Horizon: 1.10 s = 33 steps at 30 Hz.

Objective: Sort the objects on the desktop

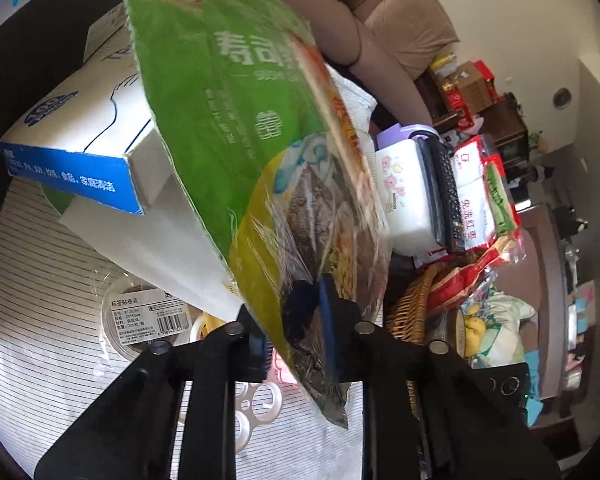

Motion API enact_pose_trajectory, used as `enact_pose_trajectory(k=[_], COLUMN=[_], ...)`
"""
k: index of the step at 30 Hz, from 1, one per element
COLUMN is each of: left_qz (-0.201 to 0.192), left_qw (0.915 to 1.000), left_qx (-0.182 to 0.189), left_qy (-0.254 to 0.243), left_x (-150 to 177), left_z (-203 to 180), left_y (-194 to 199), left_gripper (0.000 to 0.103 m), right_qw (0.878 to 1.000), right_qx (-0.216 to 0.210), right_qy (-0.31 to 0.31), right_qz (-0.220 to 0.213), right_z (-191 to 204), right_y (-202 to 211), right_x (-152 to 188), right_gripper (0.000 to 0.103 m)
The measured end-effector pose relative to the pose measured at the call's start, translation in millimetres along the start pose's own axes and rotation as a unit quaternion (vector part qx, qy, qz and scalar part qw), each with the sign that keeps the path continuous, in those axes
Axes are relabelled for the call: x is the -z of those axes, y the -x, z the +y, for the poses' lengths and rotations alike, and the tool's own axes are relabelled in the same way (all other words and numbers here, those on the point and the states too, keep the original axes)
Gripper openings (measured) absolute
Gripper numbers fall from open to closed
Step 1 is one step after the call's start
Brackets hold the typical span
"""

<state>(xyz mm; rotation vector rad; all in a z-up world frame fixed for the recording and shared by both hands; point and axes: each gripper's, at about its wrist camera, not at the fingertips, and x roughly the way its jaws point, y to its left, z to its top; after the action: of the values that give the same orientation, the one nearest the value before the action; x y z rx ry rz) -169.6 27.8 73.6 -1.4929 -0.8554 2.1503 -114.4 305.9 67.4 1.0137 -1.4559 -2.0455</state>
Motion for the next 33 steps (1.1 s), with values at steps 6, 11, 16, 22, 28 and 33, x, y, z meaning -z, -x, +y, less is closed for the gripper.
enact_pose_trajectory(k=[6,11,16,22,28,33], left_qz=[0.0,0.012,0.017,0.013,0.04,0.038], left_qw=[0.9997,0.9993,0.9992,0.9996,0.9981,0.9983], left_qx=[0.015,0.027,0.032,0.013,0.036,0.034], left_qy=[-0.021,-0.024,0.015,0.021,0.031,-0.029], left_x=[9,24,24,12,-5,-6], left_z=[-10,-6,8,7,5,-10], left_y=[20,38,34,18,2,12], left_gripper=[0.007,0.006,0.013,0.039,0.066,0.007], right_qw=[0.999,0.998,0.999,1.0,0.998,0.993], right_qx=[0.016,0.018,0.032,0.013,0.008,0.015], right_qy=[0.046,0.046,0.025,-0.004,0.048,0.113], right_qz=[0.011,0.028,0.031,0.028,0.038,0.044], right_z=[12,5,-9,-9,10,28], right_y=[-2,-2,-12,-22,-24,-20], right_x=[3,4,8,16,16,21], right_gripper=[0.055,0.055,0.055,0.013,0.012,0.012])
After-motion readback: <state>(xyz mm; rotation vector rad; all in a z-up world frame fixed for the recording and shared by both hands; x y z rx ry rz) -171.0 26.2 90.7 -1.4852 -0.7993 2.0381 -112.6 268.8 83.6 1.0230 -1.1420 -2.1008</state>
